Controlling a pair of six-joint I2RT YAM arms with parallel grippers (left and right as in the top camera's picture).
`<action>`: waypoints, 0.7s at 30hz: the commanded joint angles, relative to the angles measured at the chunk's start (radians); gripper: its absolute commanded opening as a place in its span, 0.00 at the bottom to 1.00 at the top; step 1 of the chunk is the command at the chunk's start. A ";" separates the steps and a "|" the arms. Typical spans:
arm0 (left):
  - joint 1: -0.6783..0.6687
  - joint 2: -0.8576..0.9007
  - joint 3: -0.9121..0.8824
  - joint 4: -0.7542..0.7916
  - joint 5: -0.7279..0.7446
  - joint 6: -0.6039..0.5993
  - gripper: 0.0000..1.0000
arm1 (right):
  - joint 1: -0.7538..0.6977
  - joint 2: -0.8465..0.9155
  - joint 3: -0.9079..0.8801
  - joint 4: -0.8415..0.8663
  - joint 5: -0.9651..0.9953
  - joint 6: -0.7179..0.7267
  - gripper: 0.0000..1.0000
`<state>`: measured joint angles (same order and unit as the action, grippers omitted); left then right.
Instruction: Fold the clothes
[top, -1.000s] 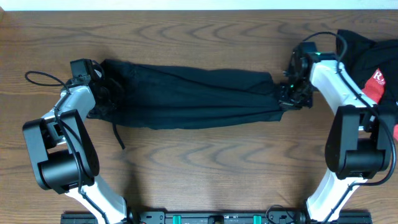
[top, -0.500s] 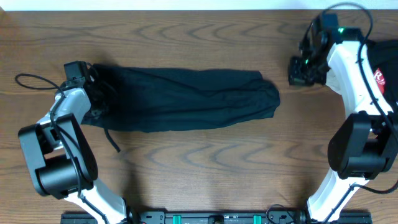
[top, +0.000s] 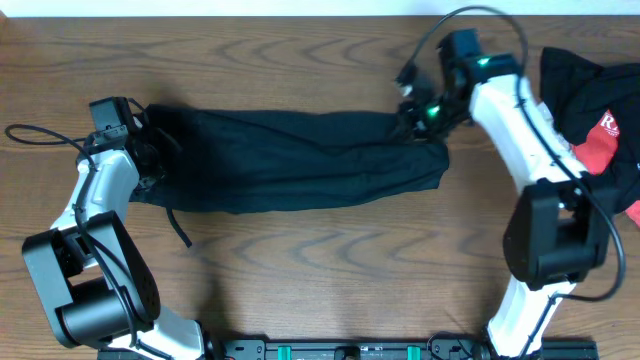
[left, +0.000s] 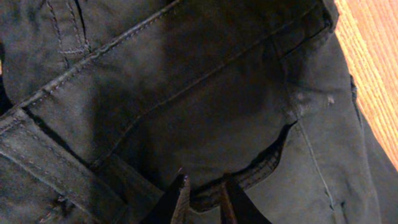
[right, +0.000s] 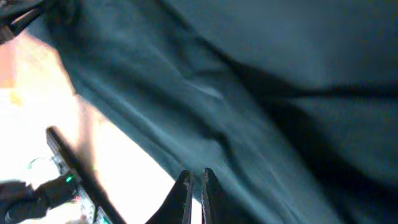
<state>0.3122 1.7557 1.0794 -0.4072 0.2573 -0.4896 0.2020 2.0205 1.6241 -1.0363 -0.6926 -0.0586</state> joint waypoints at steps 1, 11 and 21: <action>-0.006 -0.004 -0.002 -0.016 0.005 0.025 0.18 | 0.026 0.069 -0.051 0.039 -0.147 -0.036 0.06; -0.013 -0.004 -0.002 -0.053 0.066 0.066 0.19 | -0.038 0.260 -0.056 0.090 -0.041 -0.036 0.07; -0.048 -0.003 -0.002 -0.053 0.067 0.081 0.19 | -0.139 0.300 -0.047 0.148 -0.014 -0.036 0.08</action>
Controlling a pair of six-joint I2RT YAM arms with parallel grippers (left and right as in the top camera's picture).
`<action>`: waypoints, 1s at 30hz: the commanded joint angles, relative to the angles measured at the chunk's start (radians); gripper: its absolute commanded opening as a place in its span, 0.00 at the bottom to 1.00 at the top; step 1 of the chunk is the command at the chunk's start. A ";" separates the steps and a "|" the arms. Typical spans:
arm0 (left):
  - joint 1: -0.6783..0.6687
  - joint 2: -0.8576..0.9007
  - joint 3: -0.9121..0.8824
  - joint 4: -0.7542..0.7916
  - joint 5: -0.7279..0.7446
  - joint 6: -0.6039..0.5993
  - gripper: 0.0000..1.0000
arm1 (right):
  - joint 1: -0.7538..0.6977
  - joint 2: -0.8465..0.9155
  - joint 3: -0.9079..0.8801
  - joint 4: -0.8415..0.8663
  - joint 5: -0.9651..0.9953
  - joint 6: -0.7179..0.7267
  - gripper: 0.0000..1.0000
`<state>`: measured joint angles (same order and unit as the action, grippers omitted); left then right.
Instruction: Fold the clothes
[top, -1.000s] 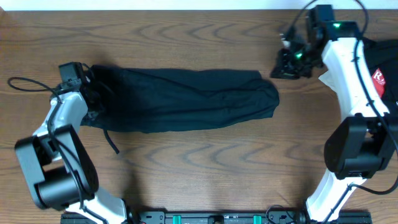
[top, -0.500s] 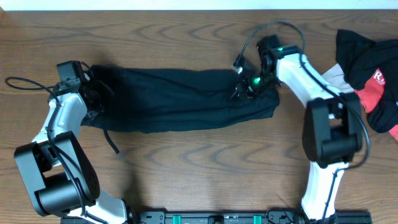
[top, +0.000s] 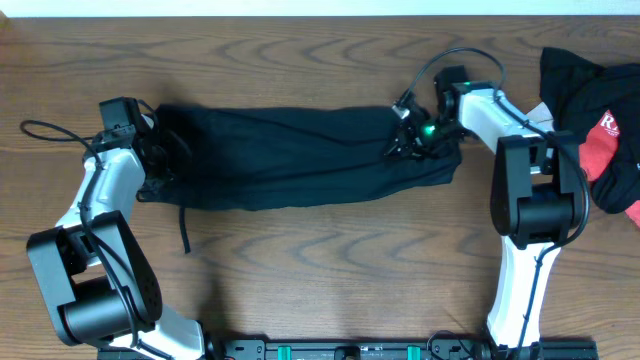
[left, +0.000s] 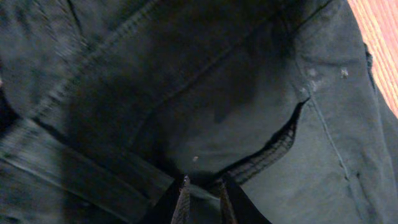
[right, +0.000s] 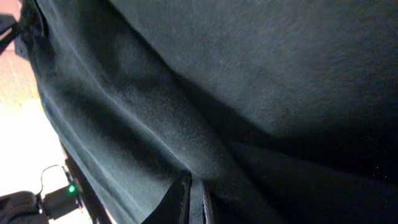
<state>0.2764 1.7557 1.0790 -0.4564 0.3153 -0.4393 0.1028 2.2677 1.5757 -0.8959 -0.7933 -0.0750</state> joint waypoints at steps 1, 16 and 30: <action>-0.014 -0.003 -0.002 -0.004 0.009 0.039 0.19 | -0.042 0.053 0.009 0.003 0.073 -0.020 0.08; -0.078 -0.003 -0.002 -0.011 0.010 0.043 0.19 | -0.010 0.027 0.247 -0.091 -0.401 -0.038 0.09; -0.151 0.005 -0.004 -0.030 0.010 0.042 0.19 | 0.308 0.027 0.247 -0.118 0.425 0.070 0.12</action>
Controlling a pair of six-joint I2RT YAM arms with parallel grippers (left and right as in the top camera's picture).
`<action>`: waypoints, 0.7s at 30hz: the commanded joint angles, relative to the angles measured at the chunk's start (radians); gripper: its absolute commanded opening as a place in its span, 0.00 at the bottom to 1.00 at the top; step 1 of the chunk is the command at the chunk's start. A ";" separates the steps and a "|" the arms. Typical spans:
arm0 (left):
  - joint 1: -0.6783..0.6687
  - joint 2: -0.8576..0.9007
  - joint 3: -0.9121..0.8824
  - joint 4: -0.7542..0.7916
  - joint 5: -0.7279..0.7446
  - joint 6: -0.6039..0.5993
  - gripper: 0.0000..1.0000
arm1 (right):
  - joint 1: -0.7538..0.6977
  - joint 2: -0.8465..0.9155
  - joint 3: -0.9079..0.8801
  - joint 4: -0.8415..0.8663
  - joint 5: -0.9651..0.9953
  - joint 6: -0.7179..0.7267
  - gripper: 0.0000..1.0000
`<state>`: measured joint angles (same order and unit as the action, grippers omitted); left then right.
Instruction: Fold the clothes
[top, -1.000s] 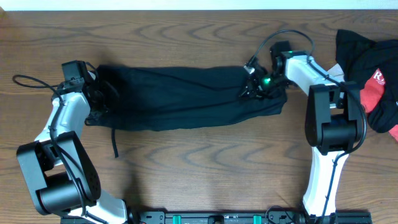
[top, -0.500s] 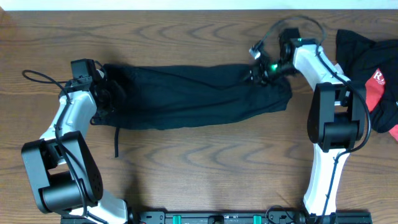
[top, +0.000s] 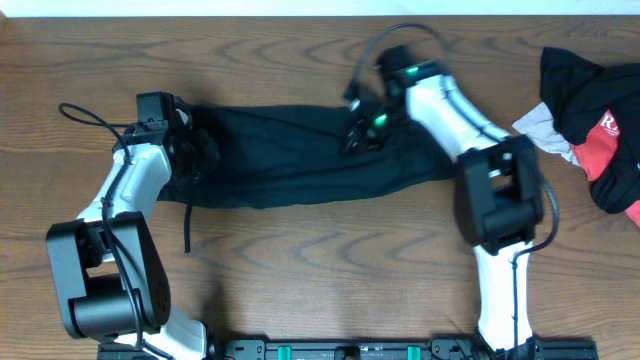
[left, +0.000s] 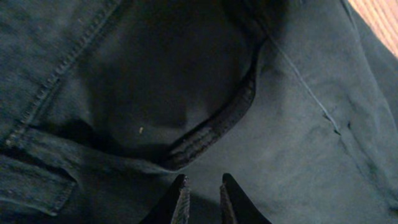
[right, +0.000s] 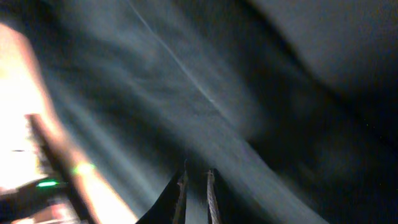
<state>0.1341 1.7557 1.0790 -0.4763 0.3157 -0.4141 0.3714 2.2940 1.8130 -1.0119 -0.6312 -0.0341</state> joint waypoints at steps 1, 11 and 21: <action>-0.014 0.005 -0.007 -0.010 0.010 0.017 0.18 | 0.053 0.001 0.010 -0.001 0.315 0.043 0.13; -0.093 0.022 -0.026 -0.009 0.009 0.017 0.19 | 0.064 0.001 0.010 0.074 0.500 0.108 0.13; -0.118 0.043 -0.028 -0.037 0.009 0.018 0.19 | 0.023 0.002 0.010 0.217 0.532 0.147 0.13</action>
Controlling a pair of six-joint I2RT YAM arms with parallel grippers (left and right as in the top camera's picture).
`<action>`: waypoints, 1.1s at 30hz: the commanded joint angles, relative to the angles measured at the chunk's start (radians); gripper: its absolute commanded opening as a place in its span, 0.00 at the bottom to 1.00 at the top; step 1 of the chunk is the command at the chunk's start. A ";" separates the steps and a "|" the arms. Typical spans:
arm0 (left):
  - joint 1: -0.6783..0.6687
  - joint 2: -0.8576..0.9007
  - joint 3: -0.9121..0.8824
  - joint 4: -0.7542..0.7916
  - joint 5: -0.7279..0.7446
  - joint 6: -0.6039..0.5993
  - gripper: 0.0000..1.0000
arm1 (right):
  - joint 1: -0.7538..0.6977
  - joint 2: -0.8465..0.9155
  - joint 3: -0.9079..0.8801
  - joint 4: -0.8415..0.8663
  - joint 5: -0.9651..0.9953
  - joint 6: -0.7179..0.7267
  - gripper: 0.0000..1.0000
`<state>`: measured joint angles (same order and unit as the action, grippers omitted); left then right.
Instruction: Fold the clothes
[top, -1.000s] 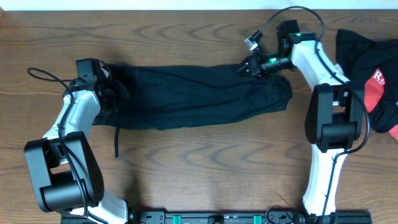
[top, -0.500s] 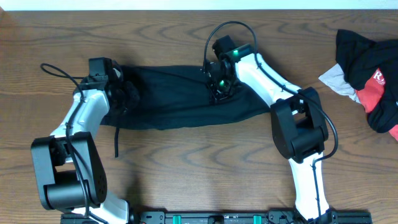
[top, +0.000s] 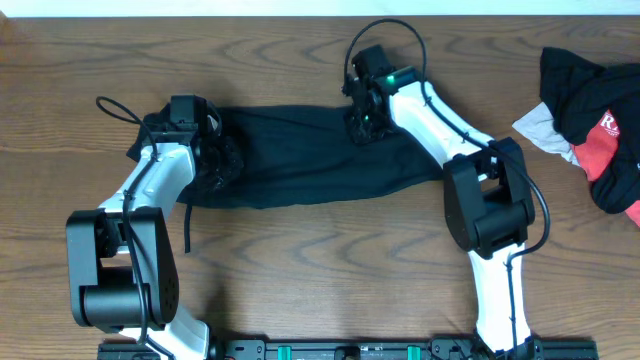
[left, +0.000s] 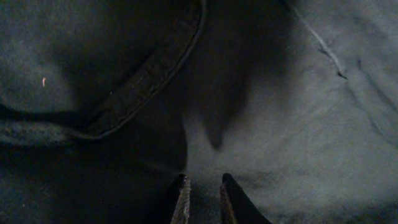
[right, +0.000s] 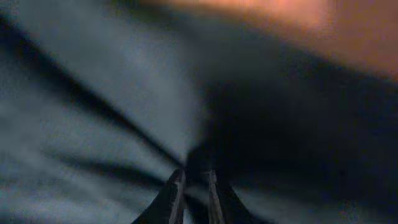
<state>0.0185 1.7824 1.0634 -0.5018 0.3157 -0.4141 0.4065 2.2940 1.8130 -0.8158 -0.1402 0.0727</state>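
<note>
A pair of black trousers (top: 300, 165) lies lengthwise across the far middle of the table. My left gripper (top: 222, 162) sits on the left end, which is doubled inward; in the left wrist view the gripper (left: 202, 182) is shut on dark cloth, with a waistband seam (left: 149, 71) above it. My right gripper (top: 361, 124) is over the trousers' upper middle. In the blurred right wrist view the gripper (right: 194, 178) is nearly closed with black cloth pinched between its tips.
A heap of black and red clothes (top: 595, 100) lies at the far right edge, with a pale grey piece (top: 535, 128) beside it. A thin black cord (top: 184, 225) trails from the trousers toward the front. Bare wooden table (top: 320, 270) stretches in front.
My left gripper has moved further right, taking the left end of the trousers with it. My right gripper has shifted slightly left and toward the far edge, still on cloth.
First the trousers lay stretched out, with my grippers shut at their two ends. Then both stood slightly inward. Later the right gripper was near the middle with the right end carried over, the left end drawn in. Now the visible trousers are shorter.
</note>
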 joint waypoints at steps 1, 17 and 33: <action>-0.002 0.016 -0.013 -0.016 0.009 0.018 0.19 | -0.013 0.002 0.010 0.036 0.043 0.043 0.13; -0.002 0.016 -0.013 -0.040 0.009 0.107 0.18 | -0.008 -0.129 0.129 -0.210 -0.206 0.050 0.09; -0.002 0.016 -0.013 -0.026 0.010 0.106 0.19 | 0.175 -0.146 -0.124 -0.167 -0.255 0.081 0.11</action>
<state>0.0185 1.7824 1.0622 -0.5262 0.3157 -0.3313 0.5701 2.1403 1.7226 -1.0004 -0.3759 0.1265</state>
